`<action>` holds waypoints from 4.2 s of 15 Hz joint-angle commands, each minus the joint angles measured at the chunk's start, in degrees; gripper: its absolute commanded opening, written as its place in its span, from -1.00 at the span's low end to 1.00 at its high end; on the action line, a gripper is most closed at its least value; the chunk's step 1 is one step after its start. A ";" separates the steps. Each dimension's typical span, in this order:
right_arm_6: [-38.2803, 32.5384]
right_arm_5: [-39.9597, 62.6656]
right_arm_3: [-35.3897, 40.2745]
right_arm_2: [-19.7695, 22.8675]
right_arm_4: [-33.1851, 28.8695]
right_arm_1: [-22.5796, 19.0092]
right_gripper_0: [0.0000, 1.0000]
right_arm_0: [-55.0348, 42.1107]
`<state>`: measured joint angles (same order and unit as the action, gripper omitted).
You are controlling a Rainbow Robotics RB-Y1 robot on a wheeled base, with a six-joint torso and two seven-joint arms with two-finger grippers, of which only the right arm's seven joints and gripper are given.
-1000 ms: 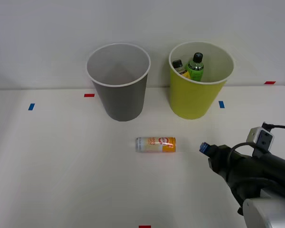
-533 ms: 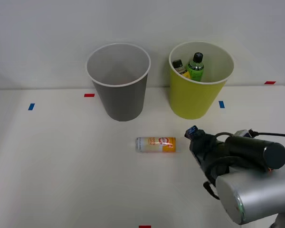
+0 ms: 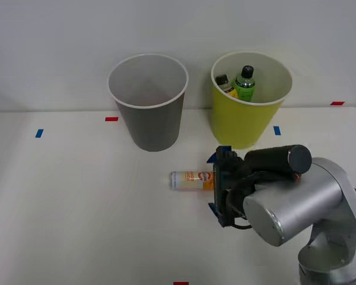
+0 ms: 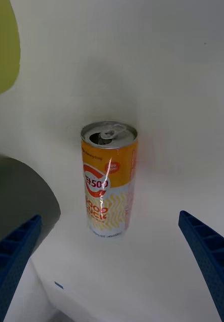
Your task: Put cans in the gray bin, plastic bottles in the light green bin
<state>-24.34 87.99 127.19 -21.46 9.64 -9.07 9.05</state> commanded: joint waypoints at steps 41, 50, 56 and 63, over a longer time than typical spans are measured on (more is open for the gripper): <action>-14.59 3.59 -38.16 -0.69 1.70 6.52 0.87 24.44; -14.41 3.68 -38.16 -0.69 3.19 5.03 0.86 24.52; -14.59 3.77 -38.16 -0.60 2.84 4.24 0.87 24.52; -14.15 3.77 -43.35 -0.43 2.67 5.38 0.87 26.98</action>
<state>-38.40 91.72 85.21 -22.02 12.76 -4.46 35.15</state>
